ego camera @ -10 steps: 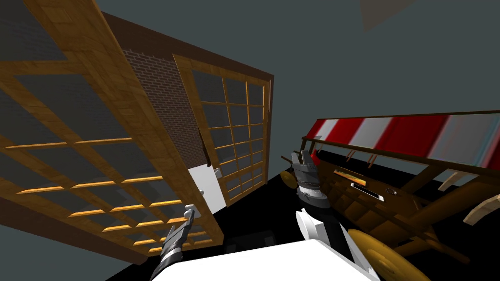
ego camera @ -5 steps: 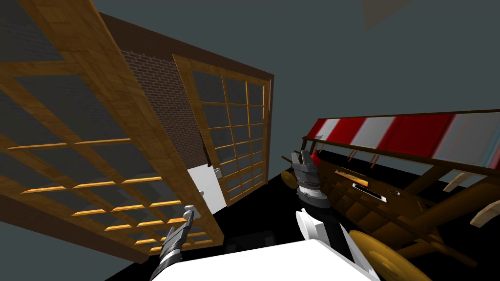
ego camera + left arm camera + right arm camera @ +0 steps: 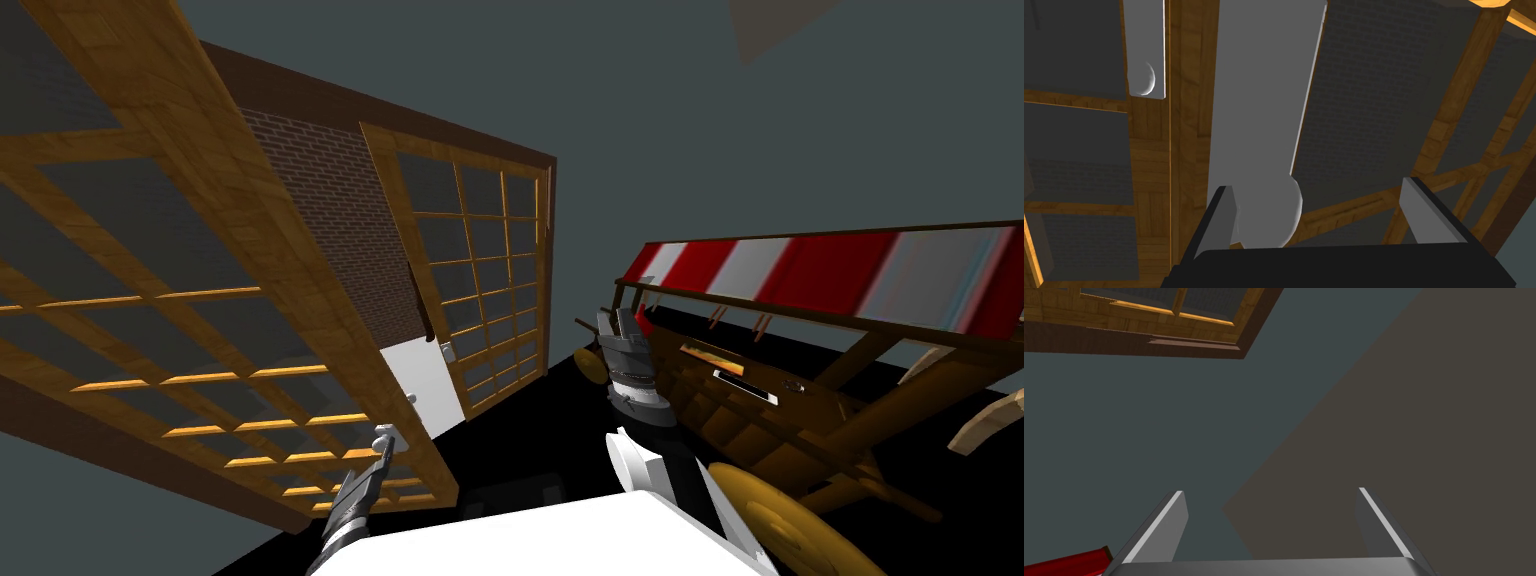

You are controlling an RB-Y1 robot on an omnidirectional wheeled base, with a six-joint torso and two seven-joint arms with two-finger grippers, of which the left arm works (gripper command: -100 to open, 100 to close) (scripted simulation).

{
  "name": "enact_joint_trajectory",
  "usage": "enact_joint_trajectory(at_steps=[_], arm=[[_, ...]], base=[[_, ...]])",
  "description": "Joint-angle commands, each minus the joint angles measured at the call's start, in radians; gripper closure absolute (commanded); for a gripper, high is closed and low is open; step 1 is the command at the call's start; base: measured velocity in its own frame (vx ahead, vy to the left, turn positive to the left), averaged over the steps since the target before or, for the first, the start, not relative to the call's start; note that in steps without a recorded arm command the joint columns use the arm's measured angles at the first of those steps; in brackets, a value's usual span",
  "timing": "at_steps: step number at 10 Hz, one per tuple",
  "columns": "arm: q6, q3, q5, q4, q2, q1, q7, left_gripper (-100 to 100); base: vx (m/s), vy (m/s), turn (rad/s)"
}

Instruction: Pull the door open

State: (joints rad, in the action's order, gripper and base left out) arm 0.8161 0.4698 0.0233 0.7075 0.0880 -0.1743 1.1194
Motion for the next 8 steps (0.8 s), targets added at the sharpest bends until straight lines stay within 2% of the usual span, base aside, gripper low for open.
enact_joint_trajectory(at_steps=[1, 8], arm=[[-0.050, 0.016, -0.011, 0.042, 0.006, -0.044, -0.023, 100], [-0.050, 0.016, -0.011, 0.042, 0.006, -0.044, -0.023, 100]], base=[[-0.035, -0.014, 0.014], [-0.001, -0.002, 0.002]])
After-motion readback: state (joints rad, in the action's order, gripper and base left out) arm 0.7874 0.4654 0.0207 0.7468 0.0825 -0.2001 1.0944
